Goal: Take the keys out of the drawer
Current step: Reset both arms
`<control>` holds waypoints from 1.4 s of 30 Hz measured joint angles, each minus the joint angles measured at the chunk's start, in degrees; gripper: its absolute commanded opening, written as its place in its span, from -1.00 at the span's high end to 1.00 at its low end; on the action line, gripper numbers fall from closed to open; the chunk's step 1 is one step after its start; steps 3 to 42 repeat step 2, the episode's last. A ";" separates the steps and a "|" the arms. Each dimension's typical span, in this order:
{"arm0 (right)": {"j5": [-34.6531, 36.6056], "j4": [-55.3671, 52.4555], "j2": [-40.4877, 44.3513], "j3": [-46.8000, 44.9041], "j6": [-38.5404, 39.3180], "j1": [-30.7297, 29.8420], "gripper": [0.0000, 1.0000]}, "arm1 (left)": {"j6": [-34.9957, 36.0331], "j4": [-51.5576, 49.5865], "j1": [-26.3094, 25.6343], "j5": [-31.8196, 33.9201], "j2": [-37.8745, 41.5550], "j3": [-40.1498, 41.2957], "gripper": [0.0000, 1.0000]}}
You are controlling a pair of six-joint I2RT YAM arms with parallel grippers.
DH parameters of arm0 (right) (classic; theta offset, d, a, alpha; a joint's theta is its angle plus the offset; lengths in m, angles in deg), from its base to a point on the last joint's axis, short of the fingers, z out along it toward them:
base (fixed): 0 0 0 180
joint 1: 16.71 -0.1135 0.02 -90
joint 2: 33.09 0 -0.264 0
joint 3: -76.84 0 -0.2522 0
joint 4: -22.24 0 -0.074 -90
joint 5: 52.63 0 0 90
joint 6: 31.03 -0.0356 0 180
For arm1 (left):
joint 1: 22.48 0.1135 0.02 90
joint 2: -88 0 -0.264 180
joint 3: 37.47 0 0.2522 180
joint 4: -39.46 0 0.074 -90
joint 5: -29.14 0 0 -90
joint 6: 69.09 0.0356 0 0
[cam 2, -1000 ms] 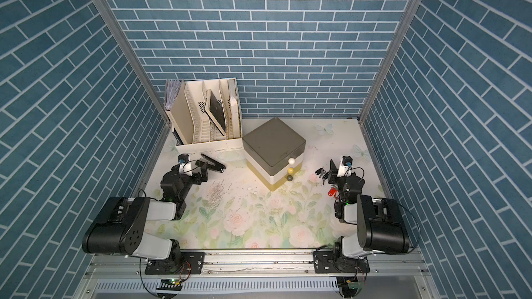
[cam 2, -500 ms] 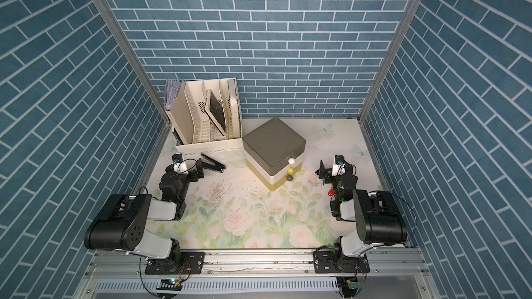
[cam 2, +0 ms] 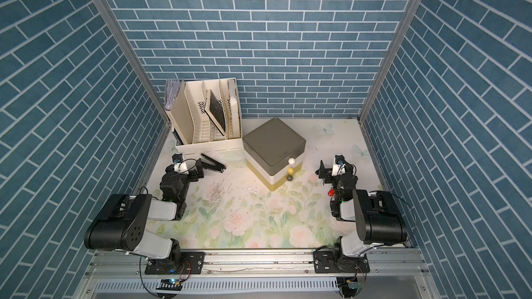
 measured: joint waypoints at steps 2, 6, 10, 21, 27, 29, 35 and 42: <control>0.00 0.00 0.00 0.00 0.00 -0.04 -1.00 | 0.00 0.02 0.00 0.02 0.00 0.00 -0.99; 0.00 0.00 0.00 0.00 0.00 -0.04 -1.00 | 0.00 0.02 0.00 0.02 0.00 0.00 -0.99; 0.00 0.00 0.00 0.00 0.00 -0.04 -1.00 | 0.00 0.02 0.00 0.02 0.00 0.00 -0.99; 0.00 0.00 0.00 0.00 0.00 -0.04 -1.00 | 0.00 0.02 0.00 0.02 0.00 0.00 -0.99; 0.00 0.00 0.00 0.00 0.00 -0.04 -1.00 | 0.00 0.02 0.00 0.02 0.00 0.00 -0.99; 0.00 0.00 0.00 0.00 0.00 -0.04 -1.00 | 0.00 0.02 0.00 0.02 0.00 0.00 -0.99; 0.00 0.00 0.00 0.00 0.00 -0.04 -1.00 | 0.00 0.02 0.00 0.02 0.00 0.00 -0.99; 0.00 0.00 0.00 0.00 0.00 -0.04 -1.00 | 0.00 0.02 0.00 0.02 0.00 0.00 -0.99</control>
